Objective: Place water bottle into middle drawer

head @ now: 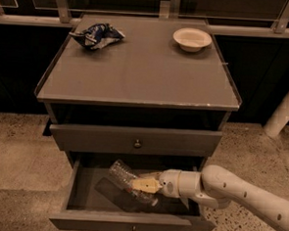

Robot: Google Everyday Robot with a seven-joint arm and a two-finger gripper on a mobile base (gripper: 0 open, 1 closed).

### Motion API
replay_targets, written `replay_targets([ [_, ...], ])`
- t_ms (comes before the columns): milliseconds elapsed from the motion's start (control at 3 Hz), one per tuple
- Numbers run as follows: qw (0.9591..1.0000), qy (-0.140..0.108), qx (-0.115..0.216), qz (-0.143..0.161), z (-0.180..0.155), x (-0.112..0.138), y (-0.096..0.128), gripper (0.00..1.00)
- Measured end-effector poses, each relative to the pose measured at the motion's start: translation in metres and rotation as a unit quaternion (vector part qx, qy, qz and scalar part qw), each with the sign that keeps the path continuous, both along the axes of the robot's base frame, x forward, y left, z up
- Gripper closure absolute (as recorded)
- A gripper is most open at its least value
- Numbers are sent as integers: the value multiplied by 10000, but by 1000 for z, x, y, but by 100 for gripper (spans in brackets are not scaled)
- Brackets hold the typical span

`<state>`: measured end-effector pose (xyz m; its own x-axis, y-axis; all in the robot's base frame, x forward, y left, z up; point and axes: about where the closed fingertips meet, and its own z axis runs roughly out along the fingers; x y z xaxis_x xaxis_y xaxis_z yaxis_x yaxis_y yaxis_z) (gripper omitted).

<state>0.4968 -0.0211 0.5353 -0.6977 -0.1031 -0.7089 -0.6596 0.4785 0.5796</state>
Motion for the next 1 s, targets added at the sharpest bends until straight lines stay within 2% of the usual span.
replay_targets([
  [333, 9994, 294, -41, -188, -24, 6, -9, 100],
  [667, 9993, 306, -45, -194, -25, 6, -10, 100],
  [1000, 9984, 473, -5, -320, -35, 9, -14, 100],
])
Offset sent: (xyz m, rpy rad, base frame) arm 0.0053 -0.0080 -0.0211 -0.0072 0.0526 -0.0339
